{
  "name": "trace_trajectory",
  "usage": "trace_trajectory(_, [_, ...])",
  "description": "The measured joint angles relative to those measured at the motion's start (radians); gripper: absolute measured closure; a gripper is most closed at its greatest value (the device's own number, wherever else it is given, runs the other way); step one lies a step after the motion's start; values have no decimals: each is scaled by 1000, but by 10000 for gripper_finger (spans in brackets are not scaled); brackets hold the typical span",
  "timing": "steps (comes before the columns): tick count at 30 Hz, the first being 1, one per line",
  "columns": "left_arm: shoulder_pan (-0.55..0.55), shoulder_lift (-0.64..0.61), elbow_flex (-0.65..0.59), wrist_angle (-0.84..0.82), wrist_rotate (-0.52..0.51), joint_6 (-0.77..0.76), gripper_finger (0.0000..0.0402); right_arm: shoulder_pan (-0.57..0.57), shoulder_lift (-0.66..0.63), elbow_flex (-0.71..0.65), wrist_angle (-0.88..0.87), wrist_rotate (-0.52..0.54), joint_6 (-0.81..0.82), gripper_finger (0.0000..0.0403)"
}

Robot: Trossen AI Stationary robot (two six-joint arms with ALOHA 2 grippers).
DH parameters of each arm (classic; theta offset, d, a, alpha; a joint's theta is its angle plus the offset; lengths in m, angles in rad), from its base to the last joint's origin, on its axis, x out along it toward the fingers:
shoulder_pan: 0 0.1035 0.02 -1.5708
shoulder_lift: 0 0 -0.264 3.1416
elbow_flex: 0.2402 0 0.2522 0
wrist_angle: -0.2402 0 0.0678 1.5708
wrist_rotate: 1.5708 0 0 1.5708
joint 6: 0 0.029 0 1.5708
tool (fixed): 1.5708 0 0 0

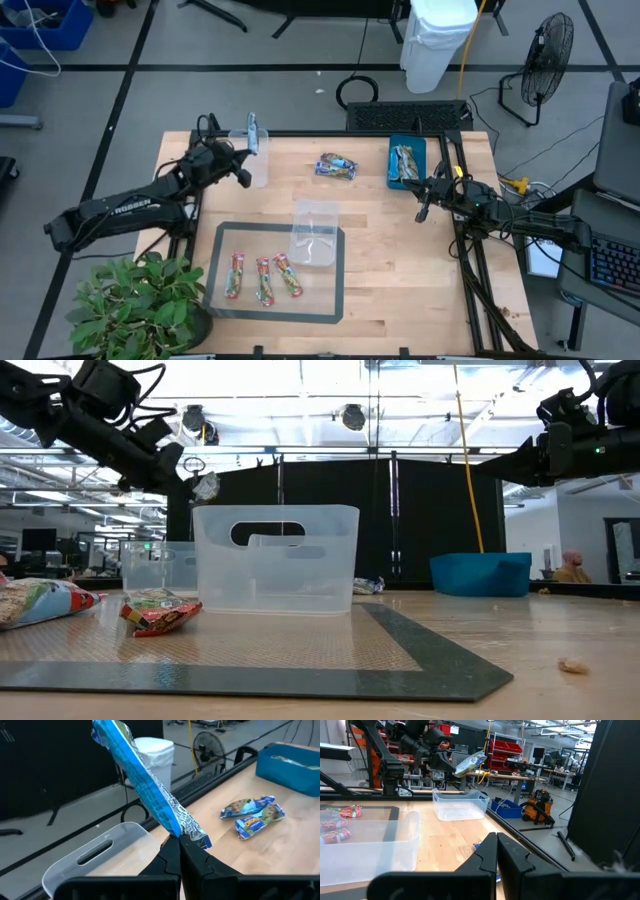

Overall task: Pick and place Granola Bars by type
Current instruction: Put the blue granola bar into the top blue bin

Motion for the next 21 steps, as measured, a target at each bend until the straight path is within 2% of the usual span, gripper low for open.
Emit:
trace_trajectory(8, [46,-122,-216,251,200,-68,401,0,0,0,0,0,0,399])
trace_trajectory(15, [8,-273,-308,240,315,-181,401,0,0,0,0,0,0,399])
trace_trajectory(21, [-90,-333,-311,248,374,-166,401,0,0,0,0,0,0,399])
